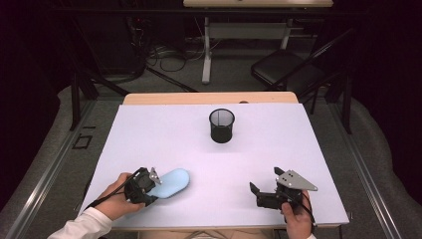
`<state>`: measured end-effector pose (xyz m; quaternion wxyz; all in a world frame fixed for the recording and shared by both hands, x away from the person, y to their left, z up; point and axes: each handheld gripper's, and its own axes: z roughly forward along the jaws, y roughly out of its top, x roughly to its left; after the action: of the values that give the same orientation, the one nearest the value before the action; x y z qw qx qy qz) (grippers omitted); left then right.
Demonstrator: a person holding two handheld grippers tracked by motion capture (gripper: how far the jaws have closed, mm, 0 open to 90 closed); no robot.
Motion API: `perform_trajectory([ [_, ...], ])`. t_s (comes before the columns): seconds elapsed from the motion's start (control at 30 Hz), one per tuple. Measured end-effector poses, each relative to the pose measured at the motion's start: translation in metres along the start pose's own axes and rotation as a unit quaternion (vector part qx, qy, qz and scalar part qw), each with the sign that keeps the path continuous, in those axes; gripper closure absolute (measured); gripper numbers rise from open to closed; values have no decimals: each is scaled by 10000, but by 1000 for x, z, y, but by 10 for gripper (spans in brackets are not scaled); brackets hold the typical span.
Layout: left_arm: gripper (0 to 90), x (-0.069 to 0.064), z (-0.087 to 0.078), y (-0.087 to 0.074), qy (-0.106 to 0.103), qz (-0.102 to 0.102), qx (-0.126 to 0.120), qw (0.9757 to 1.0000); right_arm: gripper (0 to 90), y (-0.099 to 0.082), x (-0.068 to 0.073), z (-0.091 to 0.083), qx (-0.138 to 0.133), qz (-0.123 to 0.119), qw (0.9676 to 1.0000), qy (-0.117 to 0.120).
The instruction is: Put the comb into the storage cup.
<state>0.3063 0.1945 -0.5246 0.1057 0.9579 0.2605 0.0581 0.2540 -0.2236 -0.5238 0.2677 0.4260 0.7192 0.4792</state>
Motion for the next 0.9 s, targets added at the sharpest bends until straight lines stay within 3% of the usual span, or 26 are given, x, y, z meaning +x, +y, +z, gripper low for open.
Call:
perform_trajectory([
  [0.9,668,0,1,0,23,26,57,10000,28,0,0,1,0,-15,10000,22],
])
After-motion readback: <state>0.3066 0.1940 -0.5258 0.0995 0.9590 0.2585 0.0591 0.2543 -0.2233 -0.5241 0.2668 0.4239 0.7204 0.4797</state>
